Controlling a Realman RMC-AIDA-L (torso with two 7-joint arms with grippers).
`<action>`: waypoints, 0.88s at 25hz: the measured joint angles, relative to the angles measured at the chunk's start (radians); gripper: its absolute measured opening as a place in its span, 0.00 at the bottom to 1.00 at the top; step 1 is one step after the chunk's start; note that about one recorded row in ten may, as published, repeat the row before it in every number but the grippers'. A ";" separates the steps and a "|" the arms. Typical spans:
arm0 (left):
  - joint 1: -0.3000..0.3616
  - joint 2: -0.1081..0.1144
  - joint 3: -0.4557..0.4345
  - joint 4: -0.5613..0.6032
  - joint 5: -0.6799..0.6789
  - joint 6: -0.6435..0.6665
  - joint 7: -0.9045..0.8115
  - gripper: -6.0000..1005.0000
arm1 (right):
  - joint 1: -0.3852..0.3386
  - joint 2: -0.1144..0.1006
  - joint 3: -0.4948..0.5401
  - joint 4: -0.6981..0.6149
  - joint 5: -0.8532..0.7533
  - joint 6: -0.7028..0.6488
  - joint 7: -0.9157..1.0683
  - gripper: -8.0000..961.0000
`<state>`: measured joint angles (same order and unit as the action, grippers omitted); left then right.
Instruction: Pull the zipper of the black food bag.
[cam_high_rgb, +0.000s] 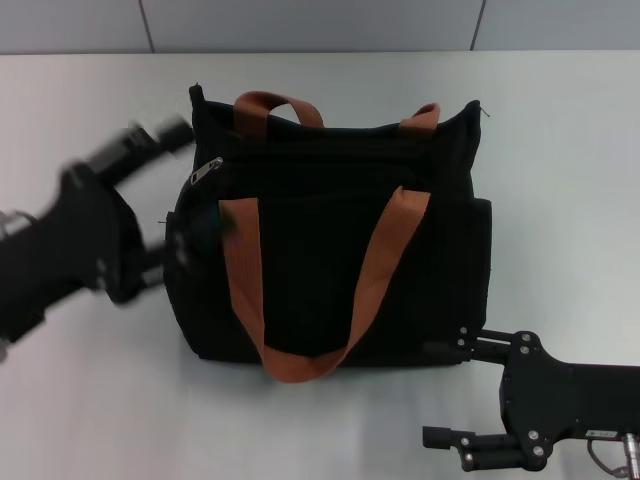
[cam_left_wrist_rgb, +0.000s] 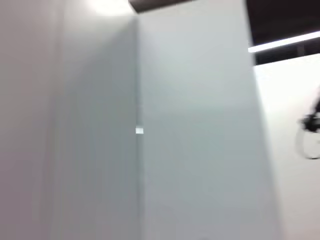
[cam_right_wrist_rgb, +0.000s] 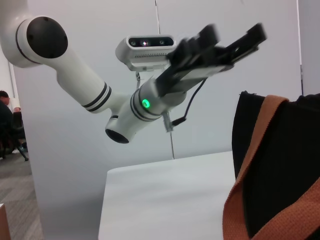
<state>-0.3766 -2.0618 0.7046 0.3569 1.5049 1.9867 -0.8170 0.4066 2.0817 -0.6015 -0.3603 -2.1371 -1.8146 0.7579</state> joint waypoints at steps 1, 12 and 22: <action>0.000 0.006 -0.008 0.003 -0.016 -0.014 -0.007 0.83 | -0.001 0.000 0.000 0.000 0.000 0.000 0.000 0.82; -0.010 0.133 -0.043 0.086 0.149 -0.262 -0.133 0.83 | -0.004 -0.003 0.000 0.000 0.000 -0.002 0.000 0.82; -0.067 0.087 -0.041 0.120 0.315 -0.403 -0.138 0.83 | -0.001 -0.003 0.001 0.000 0.000 -0.004 0.015 0.82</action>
<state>-0.4438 -1.9752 0.6635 0.4770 1.8194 1.5833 -0.9546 0.4059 2.0784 -0.6008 -0.3605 -2.1367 -1.8191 0.7728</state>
